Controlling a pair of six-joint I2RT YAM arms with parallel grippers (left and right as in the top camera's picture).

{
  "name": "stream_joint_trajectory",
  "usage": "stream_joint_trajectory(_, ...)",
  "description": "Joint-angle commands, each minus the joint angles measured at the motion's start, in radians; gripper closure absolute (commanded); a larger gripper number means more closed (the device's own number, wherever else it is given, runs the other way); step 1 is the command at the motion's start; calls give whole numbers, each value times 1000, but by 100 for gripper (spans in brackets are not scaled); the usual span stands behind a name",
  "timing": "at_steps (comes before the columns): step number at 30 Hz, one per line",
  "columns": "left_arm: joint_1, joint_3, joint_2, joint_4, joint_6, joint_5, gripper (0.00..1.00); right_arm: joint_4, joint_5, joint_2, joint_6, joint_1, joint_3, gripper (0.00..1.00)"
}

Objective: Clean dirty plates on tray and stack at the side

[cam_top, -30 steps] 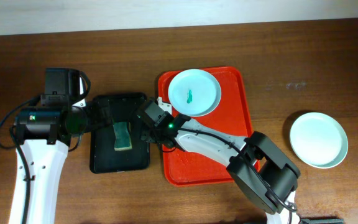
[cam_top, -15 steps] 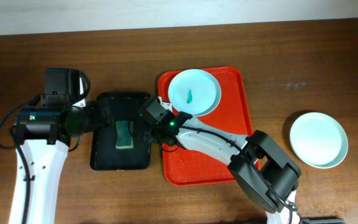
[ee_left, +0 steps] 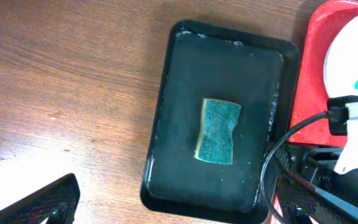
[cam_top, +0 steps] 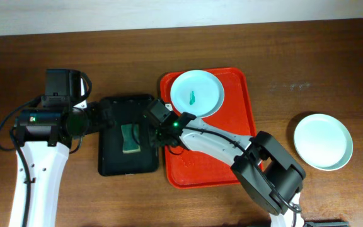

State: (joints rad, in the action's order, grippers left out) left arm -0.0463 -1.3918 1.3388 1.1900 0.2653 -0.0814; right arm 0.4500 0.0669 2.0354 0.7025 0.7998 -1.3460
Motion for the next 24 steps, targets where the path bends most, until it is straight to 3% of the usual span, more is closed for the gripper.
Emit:
stream_joint_trajectory(1, -1, -15, -8, 1, -5, 4, 1, 11, -44, -52, -15, -10, 18, 73)
stream_joint_trajectory(9, -1, -15, -8, 1, -5, 4, 1, 161, -83, -421, -44, -74, 18, 72)
stream_joint_trajectory(12, -1, -15, -8, 1, -5, 4, 1, 297, -80, -596, -45, -179, 18, 72)
stream_joint_trajectory(14, -1, -15, -8, 1, -5, 4, 1, 392, -79, -708, -47, -274, 18, 67)
stream_joint_trajectory(18, -1, -15, -8, 1, -5, 39, 1, 534, 12, -861, -249, -449, 18, 59)
stream_joint_trajectory(20, -1, -15, -8, -16, -1, 168, 1, 649, 82, -904, -347, -518, 18, 56)
stream_joint_trajectory(24, -13, 0, 9, -80, 111, 261, 1, 805, 91, -890, -385, -542, 23, 48)
